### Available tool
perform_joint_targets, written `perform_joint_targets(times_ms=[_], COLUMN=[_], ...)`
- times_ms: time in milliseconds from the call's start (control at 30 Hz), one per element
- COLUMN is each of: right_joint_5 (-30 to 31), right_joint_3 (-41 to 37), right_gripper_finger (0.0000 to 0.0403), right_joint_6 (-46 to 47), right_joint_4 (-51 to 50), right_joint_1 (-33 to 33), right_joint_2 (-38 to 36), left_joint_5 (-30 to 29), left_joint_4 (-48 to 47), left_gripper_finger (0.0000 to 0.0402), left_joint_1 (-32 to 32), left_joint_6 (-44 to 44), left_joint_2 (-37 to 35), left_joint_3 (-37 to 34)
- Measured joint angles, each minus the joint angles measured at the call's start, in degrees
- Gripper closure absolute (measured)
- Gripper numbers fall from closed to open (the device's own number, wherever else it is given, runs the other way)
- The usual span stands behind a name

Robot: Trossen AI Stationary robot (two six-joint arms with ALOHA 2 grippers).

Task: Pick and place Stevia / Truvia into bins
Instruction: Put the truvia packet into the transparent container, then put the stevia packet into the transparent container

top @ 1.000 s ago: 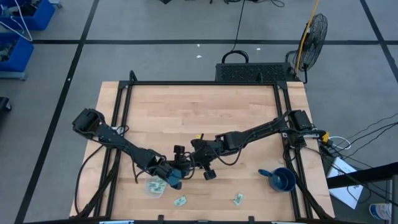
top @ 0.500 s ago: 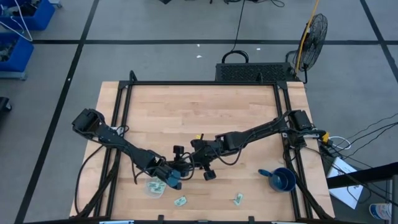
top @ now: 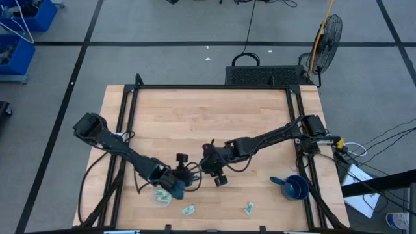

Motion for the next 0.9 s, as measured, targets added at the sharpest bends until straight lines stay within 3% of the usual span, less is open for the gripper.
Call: perform_joint_targets(times_ms=[100, 233, 433, 633, 900], right_joint_5=[5.99, 12.88, 14.19, 14.35, 17.13], right_joint_3=[0.02, 0.00, -2.39, -9.08, -11.06], right_gripper_finger=[0.0268, 0.0266, 0.0269, 0.0266, 0.0254], right_joint_6=[0.15, 2.07, 7.49, 9.90, 6.62], right_joint_4=[-5.36, -12.46, -14.35, -12.94, -10.06], right_joint_1=[0.49, 1.32, 1.69, 1.83, 4.41], right_joint_2=[-0.04, -0.04, -0.07, -0.04, -0.31], left_joint_5=[4.31, 12.83, 26.52, 25.62, 25.43], left_joint_4=[-5.76, -12.76, -21.81, -25.59, -25.35], left_gripper_finger=[0.0389, 0.0377, 0.0354, 0.0350, 0.0297], left_joint_1=[-0.80, -2.75, -7.63, -11.27, -9.21], left_joint_6=[-6.21, -19.82, -42.20, -51.60, -49.93], left_joint_2=[-2.53, -7.14, -10.38, -6.77, -5.03], left_joint_3=[0.00, 0.00, 0.04, -0.04, -0.02])
